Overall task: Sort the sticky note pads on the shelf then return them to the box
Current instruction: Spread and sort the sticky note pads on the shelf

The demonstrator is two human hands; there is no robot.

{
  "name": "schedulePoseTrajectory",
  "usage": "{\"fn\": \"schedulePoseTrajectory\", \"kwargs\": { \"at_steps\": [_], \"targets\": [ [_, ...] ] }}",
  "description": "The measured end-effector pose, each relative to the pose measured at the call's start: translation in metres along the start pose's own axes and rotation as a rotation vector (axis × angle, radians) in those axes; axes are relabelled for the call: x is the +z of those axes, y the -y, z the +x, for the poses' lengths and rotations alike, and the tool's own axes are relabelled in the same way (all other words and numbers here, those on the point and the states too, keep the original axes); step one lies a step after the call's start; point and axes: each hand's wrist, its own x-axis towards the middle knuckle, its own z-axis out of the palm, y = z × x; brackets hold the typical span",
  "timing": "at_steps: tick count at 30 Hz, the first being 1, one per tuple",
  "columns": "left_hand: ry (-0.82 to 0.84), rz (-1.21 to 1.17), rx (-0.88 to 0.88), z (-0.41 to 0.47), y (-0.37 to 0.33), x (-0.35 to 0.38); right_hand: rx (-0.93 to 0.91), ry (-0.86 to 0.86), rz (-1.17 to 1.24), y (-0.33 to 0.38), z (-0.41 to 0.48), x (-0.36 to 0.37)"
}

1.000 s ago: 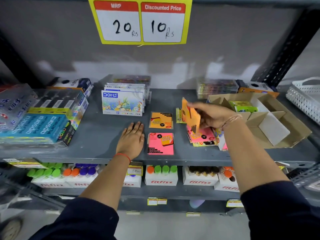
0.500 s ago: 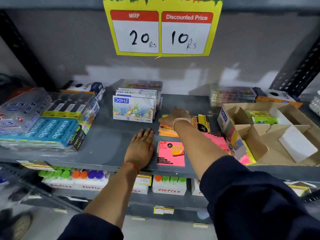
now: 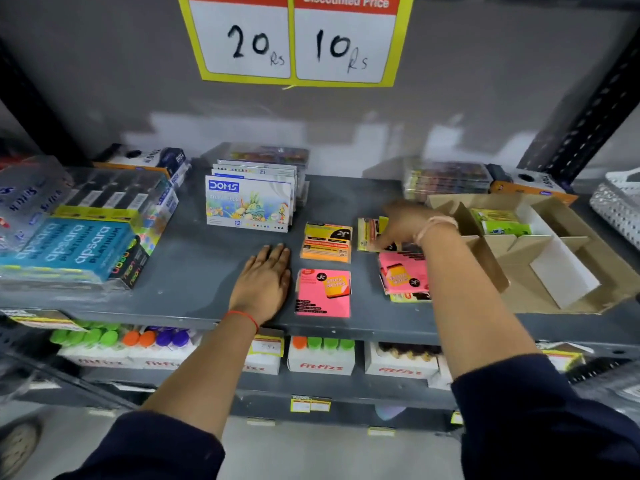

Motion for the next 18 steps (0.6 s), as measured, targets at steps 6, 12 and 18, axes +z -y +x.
{"fn": "schedulePoseTrajectory", "kwargs": {
  "at_steps": [6, 12, 18],
  "targets": [
    [0.014, 0.006, -0.012, -0.002, -0.002, -0.001, -0.052, 0.203, -0.204, -0.025, -0.028, 0.042],
    [0.022, 0.014, -0.012, -0.004, -0.004, -0.004, -0.121, 0.105, -0.149, -0.025, -0.037, 0.040],
    [0.012, -0.002, -0.002, -0.004, -0.004, -0.005, -0.360, -0.046, 0.028, 0.022, -0.054, 0.027]
  ]
}}
